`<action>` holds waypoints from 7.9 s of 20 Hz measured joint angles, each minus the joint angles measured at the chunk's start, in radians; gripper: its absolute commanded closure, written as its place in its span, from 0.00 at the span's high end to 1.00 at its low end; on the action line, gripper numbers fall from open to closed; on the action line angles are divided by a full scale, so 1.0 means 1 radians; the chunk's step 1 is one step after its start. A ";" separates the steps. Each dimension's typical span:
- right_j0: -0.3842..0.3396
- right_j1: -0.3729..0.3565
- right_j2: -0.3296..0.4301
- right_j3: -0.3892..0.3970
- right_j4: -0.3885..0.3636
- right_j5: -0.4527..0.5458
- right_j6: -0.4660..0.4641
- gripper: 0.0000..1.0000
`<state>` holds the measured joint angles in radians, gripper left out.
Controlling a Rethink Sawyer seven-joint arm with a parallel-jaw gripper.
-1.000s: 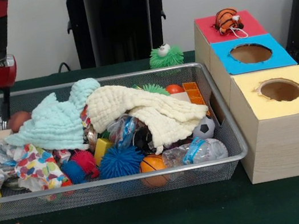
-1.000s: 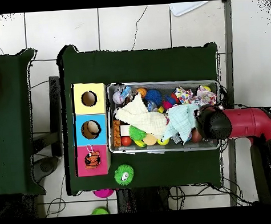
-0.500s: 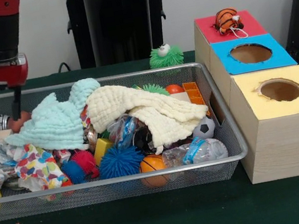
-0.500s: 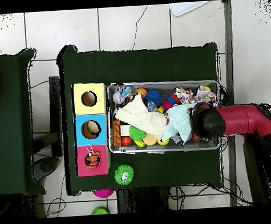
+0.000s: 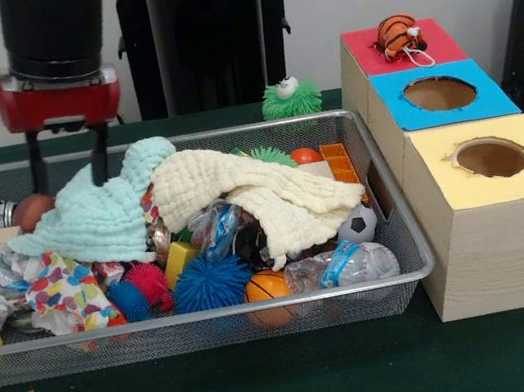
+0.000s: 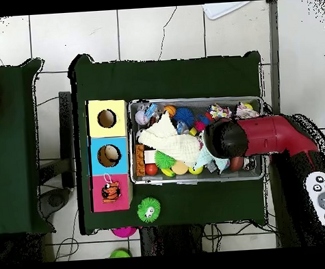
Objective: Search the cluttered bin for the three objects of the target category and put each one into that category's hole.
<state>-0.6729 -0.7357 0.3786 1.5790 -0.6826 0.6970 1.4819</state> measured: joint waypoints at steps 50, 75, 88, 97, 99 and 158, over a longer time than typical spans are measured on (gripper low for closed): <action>0.419 0.046 -0.289 0.017 0.198 -0.045 0.000 1.00; 0.472 0.190 -0.422 0.013 0.206 -0.273 0.000 0.00; 0.449 0.194 -0.423 0.013 0.242 -0.273 0.000 0.00; 0.352 0.166 -0.415 0.014 0.241 -0.272 0.000 0.00; 0.304 0.152 -0.406 0.013 0.237 -0.272 0.000 0.00; -0.070 0.052 -0.109 -0.065 -0.033 -0.096 -0.020 1.00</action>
<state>-0.7426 -0.6833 0.2695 1.5140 -0.7155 0.6009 1.4615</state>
